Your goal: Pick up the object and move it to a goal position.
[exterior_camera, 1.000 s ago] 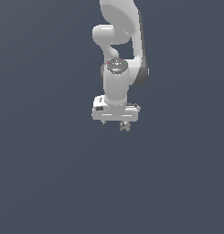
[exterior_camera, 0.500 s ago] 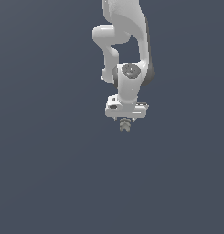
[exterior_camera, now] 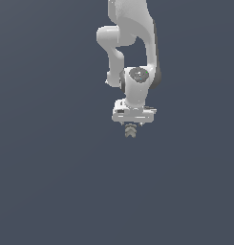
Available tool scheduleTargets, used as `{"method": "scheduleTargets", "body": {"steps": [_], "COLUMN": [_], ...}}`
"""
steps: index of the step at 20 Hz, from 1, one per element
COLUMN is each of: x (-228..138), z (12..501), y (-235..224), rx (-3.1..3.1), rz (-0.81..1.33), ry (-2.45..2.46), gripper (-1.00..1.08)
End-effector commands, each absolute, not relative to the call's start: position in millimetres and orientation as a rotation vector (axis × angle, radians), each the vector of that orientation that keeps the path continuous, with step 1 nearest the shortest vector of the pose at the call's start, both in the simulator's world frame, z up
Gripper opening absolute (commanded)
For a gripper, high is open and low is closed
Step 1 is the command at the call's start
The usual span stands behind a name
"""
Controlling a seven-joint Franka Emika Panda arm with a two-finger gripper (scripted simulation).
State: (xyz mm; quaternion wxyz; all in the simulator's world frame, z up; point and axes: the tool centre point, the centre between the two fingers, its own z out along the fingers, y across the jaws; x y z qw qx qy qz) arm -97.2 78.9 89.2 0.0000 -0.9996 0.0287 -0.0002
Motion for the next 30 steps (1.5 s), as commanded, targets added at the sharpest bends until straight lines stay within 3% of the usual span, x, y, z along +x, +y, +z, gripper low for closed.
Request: {"method": "scheduleTargets", "body": {"steps": [1, 16, 17, 30], "x": [-97.6, -99.1, -99.1, -96.8], "z": [85.5, 39.5, 39.5, 41.9], "y": [78.9, 79.6, 79.6, 78.2], "rx": [-3.14, -3.14, -3.14, -3.14], "rz": [0.0, 0.0, 0.0, -0.002], "ry": [0.09, 0.091, 0.091, 0.091], "gripper": [1.0, 1.0, -1.0, -1.0]}}
